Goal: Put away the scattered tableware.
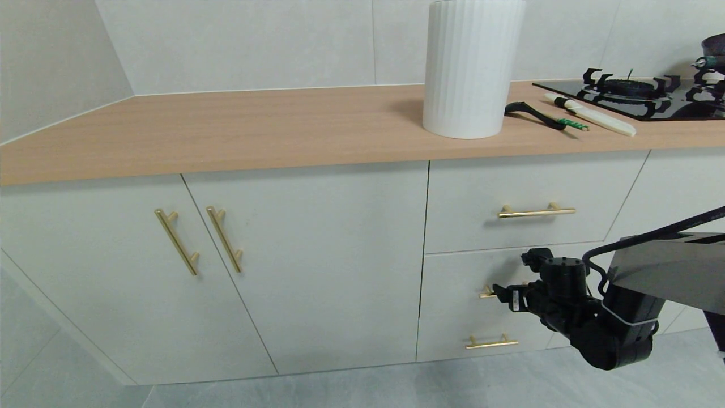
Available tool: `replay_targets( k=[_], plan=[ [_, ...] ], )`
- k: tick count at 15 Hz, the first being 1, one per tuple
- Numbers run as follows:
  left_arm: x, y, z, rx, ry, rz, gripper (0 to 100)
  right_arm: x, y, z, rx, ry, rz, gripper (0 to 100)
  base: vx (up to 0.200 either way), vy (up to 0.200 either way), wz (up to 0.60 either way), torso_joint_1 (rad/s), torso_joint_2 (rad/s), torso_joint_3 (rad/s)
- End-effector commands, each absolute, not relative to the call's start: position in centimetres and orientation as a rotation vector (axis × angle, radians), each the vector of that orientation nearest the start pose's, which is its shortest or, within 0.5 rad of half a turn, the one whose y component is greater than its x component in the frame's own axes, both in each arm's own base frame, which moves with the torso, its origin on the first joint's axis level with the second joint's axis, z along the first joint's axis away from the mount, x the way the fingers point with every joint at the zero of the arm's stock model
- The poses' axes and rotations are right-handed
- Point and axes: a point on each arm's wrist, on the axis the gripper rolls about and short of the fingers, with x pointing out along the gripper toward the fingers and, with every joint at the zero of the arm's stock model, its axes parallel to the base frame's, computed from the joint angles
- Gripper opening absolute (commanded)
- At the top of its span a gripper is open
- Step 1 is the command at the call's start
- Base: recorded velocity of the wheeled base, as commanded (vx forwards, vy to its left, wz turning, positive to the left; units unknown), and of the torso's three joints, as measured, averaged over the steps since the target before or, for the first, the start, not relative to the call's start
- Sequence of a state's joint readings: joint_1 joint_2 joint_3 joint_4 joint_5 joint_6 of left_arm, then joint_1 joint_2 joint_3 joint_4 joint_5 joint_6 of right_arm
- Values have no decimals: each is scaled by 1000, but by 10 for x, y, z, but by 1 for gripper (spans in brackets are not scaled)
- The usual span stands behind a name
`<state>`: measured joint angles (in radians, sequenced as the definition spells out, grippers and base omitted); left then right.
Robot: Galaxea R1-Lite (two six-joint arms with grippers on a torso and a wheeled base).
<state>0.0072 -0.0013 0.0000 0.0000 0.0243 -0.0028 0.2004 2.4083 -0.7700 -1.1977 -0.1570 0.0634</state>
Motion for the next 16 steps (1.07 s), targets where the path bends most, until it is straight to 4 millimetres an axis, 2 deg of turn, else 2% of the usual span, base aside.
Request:
replay_targets(
  k=[1,7,11,12,14,15,16],
  plan=[
    [-23,0,75,-3,0,32,100,371,72,-24,-18,442,30,100,0,0,0,0,0,0],
    [-23,0,75,-3,0,32,100,367,71,-29,-28,473,30,100,0,0,0,0,0,0],
    [-23,0,75,-3,0,32,100,359,69,-25,-43,537,27,100,0,0,0,0,0,0],
    [-23,0,75,-3,0,32,100,350,67,-10,-46,555,31,100,0,0,0,0,0,0],
    [-23,0,75,-3,0,32,100,324,63,35,-46,586,63,100,0,0,0,0,0,0],
    [-23,0,75,-3,0,32,100,305,64,65,-54,611,115,100,0,0,0,0,0,0],
    [-23,0,75,-3,0,32,100,280,62,104,-51,633,166,100,0,0,0,0,0,0]
  ],
)
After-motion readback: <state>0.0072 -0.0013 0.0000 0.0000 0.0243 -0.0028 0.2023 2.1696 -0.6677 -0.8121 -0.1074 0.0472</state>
